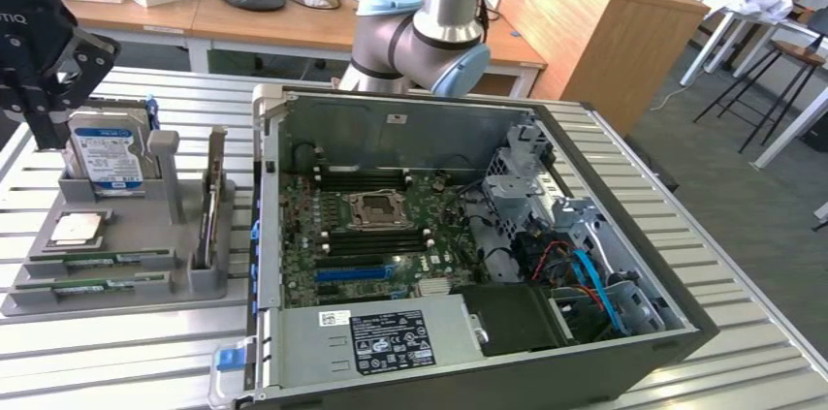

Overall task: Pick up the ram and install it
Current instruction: 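Pick up the ram and move it above insertion slot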

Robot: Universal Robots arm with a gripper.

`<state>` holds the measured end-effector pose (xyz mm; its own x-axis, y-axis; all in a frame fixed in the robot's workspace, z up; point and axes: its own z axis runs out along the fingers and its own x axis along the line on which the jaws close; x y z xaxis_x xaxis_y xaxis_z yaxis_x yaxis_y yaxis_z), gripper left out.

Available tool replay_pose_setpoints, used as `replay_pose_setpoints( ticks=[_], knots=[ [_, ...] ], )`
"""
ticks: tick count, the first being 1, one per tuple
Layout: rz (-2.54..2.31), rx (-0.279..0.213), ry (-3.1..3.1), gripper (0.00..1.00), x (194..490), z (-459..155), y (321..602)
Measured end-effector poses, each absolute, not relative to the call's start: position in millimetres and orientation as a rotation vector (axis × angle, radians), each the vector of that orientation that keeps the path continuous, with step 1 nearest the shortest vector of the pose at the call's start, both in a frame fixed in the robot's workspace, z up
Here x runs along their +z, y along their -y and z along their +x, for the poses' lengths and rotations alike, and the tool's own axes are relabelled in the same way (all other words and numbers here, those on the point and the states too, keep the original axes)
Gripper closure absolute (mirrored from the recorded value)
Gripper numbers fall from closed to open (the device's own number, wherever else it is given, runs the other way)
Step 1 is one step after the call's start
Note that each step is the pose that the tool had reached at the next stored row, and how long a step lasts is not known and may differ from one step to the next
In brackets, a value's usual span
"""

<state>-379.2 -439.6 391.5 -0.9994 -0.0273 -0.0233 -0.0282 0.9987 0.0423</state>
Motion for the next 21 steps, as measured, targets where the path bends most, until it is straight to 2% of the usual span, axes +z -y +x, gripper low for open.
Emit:
replay_pose_setpoints(
  ticks=[21],
  knots=[
    [-0.536, 0.071, -3.079, 0.90, 391.4, -379.2, 439.7]
  ],
)
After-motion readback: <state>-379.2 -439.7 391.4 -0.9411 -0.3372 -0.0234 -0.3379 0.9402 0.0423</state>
